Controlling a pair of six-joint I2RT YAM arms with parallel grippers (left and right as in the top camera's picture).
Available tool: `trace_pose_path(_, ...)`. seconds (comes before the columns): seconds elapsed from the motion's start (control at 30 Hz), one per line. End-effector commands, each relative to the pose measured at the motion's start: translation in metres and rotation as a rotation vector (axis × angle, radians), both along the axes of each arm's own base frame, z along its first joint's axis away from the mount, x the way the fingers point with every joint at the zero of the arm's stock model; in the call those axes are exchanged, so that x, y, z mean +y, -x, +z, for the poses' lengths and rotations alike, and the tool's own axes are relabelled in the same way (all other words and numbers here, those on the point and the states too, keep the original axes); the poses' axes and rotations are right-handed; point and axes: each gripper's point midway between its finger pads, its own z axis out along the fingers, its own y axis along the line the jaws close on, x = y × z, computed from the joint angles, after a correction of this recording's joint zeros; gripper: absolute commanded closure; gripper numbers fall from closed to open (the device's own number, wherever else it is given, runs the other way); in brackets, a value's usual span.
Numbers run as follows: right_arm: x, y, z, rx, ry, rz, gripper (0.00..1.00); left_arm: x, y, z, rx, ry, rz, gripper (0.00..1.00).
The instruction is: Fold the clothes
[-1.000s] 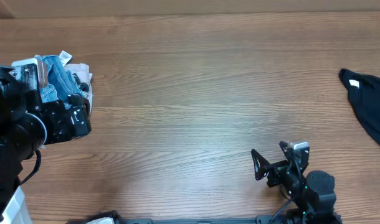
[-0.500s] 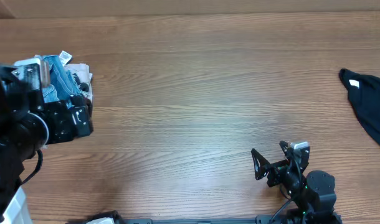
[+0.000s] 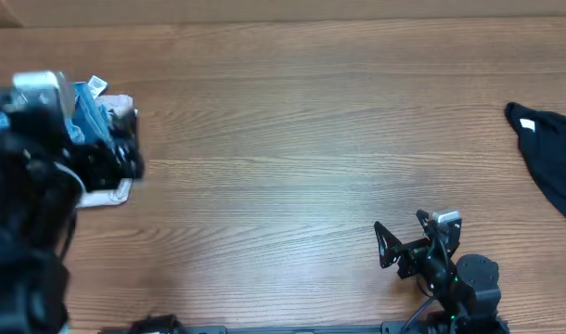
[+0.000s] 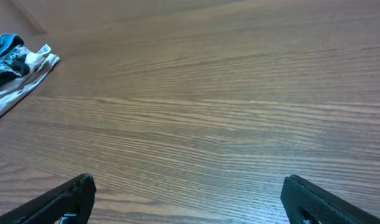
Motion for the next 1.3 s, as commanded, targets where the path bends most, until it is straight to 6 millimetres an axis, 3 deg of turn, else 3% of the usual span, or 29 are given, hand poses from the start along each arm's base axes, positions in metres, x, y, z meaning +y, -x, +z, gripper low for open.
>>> trace_pose_path(0.0,-0.002,-0.001,-0.003,0.000,0.005,-0.008,0.00,-0.013,0.013,-0.046,-0.067,0.009,-0.056,0.00)
trace_pose_path(0.23,-0.002,-0.001,-0.003,0.000,0.005,-0.008,0.00,-0.032,0.035,-0.175,-0.153,0.033,-0.148,0.00)
trace_pose_path(0.4,-0.002,-0.001,-0.003,0.000,0.005,-0.008,0.00,-0.047,0.045,-0.225,-0.184,0.056,-0.230,0.00)
trace_pose_path(0.53,-0.002,-0.001,-0.003,0.000,0.005,-0.008,0.00,-0.048,0.046,-0.262,-0.145,0.066,-0.229,0.00)
trace_pose_path(0.63,-0.002,-0.001,-0.003,0.000,0.005,-0.008,0.00,-0.048,0.049,-0.302,-0.067,0.082,-0.223,0.00)
trace_pose_path(1.27,-0.002,-0.001,-0.003,0.000,0.005,-0.008,0.00,-0.047,0.048,-0.296,-0.105,0.068,-0.224,0.00)
